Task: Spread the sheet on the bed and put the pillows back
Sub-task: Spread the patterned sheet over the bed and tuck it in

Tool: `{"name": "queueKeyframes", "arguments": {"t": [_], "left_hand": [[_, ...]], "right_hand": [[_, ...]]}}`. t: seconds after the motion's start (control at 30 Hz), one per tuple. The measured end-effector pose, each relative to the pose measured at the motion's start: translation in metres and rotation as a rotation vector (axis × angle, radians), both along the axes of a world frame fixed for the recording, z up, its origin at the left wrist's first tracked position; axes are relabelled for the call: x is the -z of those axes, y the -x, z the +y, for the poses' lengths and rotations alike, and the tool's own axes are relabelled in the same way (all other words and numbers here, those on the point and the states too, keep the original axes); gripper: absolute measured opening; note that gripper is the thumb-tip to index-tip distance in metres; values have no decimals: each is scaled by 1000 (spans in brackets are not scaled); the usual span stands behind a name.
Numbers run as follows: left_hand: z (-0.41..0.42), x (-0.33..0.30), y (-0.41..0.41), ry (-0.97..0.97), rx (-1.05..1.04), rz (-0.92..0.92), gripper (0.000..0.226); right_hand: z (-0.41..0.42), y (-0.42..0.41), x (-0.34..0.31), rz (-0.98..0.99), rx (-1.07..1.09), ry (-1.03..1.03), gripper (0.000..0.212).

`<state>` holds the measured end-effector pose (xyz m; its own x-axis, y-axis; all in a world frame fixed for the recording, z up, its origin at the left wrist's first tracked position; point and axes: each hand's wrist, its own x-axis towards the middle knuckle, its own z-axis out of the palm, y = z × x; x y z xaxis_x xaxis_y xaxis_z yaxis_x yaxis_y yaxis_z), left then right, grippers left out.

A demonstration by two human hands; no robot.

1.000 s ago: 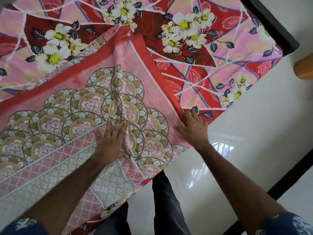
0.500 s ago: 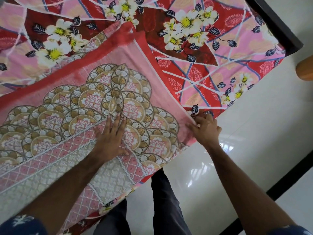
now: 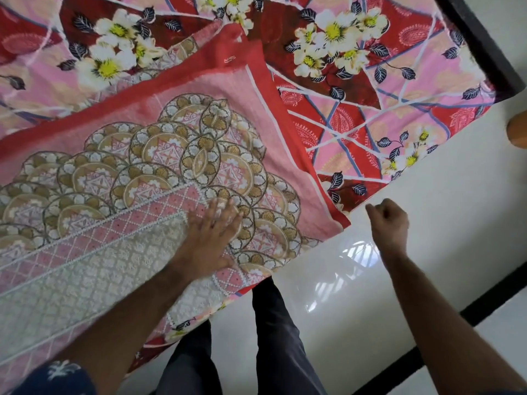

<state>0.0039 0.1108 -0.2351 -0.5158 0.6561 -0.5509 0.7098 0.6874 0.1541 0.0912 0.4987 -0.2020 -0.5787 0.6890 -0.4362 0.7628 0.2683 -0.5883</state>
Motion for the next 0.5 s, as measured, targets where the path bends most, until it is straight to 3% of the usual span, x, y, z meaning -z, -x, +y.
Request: {"name": "queueKeyframes", "arguments": {"t": [0.07,0.13,0.23,0.33,0.4,0.5], "left_hand": [[1,3,-15,-2,5,28,127],[1,4,-28,-21,-9,53,125],[-6,2,-51,-93,-4,60,116],[-24,-1,-78,-146,-14,48,110],[-43,-2,-100,-141,-33,46,108],[-75,1,-128,-114,-91,94,113]], "right_hand": [[1,-11,1,-43,-154,-87,27],[-14,-24,1,18,-482,-186,20],[-55,-42,1,99,-963,-408,41],[-111,-54,1,167,-1302,-446,55],[-138,-57,12,118,-1444,-447,71],[-145,-48,25,-28,-1446,-546,91]]}}
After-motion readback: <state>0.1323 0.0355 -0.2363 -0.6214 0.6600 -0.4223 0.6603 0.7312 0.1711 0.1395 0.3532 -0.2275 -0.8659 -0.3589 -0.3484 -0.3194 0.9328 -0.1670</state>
